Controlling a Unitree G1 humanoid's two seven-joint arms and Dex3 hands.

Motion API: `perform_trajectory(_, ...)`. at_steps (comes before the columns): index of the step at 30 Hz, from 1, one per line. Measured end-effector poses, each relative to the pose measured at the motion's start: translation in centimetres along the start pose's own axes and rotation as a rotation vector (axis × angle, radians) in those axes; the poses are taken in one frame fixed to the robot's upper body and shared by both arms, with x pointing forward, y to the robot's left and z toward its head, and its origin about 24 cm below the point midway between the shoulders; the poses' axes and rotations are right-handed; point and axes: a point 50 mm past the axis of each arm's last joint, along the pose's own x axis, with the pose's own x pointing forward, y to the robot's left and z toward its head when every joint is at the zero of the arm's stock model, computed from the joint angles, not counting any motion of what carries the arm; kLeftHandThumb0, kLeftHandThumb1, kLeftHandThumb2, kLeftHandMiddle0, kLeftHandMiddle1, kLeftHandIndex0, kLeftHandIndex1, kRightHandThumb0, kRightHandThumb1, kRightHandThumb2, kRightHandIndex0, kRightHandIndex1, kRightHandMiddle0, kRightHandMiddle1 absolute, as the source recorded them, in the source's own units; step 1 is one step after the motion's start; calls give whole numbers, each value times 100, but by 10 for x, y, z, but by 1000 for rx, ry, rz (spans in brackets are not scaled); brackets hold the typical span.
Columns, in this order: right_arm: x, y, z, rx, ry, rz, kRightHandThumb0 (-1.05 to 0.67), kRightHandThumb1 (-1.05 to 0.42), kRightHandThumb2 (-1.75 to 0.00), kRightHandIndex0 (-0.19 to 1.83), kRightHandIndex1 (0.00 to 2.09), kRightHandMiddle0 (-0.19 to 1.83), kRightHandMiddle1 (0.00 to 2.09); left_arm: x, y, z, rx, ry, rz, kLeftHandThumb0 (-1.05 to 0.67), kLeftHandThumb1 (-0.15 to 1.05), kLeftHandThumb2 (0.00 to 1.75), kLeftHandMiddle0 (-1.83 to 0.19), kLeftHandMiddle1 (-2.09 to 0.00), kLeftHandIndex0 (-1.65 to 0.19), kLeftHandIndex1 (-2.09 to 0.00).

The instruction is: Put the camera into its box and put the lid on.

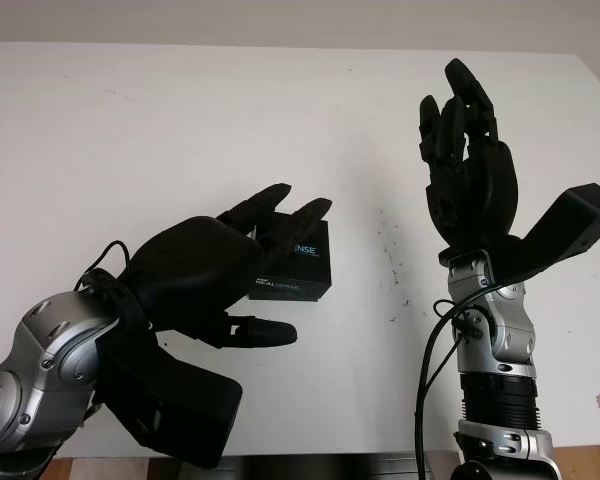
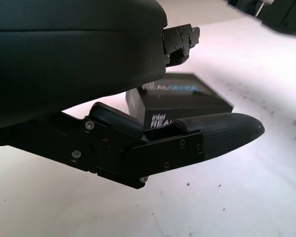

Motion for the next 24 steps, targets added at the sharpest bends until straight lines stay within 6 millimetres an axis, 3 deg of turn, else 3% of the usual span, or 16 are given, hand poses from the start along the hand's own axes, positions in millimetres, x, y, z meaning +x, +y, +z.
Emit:
perform_trajectory(10,-6,-3,-2,-2,7,9,-55,-105,-47,2,2,-19,56,22,-43,-18,77,126,-38,-91,105,63,19,0,19,0)
perform_trajectory(24,-9,-4,3,-3,-9,13,-52,-105,-48,1,2,-19,54,23,-53,-22,80,167,-69,-90,105,63,19,0,19,0)
